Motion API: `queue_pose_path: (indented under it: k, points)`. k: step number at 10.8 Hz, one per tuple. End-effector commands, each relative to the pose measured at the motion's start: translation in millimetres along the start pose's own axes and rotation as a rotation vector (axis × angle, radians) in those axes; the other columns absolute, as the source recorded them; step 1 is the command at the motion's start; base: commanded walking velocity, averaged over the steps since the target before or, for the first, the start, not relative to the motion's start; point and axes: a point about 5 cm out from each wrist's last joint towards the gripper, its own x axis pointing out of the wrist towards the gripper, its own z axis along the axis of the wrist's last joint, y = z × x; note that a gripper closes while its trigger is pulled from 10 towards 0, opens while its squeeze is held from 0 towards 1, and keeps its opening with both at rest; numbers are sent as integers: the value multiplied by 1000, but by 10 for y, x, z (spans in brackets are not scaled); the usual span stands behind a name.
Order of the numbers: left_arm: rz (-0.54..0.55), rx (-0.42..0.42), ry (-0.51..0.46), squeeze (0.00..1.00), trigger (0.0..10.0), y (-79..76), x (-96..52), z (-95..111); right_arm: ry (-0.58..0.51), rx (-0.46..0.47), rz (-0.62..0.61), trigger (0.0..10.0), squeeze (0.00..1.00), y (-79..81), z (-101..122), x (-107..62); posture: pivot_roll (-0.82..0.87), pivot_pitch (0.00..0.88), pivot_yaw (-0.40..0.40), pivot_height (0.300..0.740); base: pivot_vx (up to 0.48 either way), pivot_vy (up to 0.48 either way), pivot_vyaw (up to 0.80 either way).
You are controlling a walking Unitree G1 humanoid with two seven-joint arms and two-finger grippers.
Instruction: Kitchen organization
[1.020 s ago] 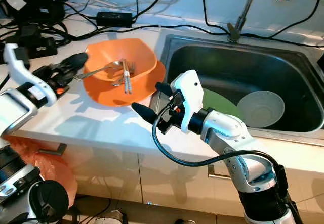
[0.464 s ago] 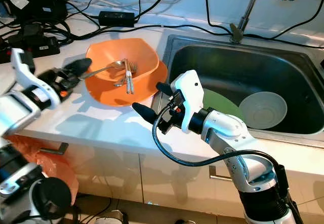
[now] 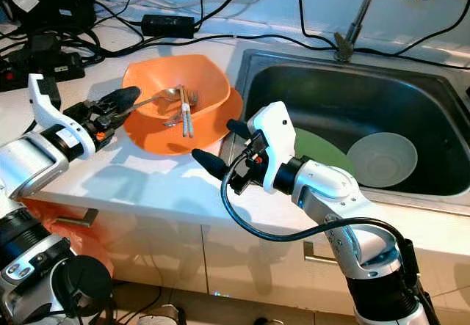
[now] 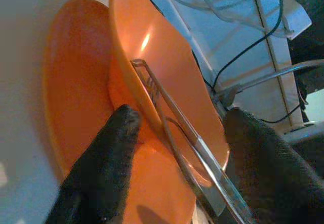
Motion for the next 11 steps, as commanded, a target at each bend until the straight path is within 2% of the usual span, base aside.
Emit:
queue_pose_path:
  k: [1,11]
  points:
    - [-9,3,-3,0,0,-46,12,31,-13,-21,-7,10000,0,-12,36,-10,179,83,-39,740,0,0,0]
    - [-38,-57,-15,0,0,-92,15,48,-10,-24,-8,10000,0,-15,26,-5,181,82,-41,740,0,0,0]
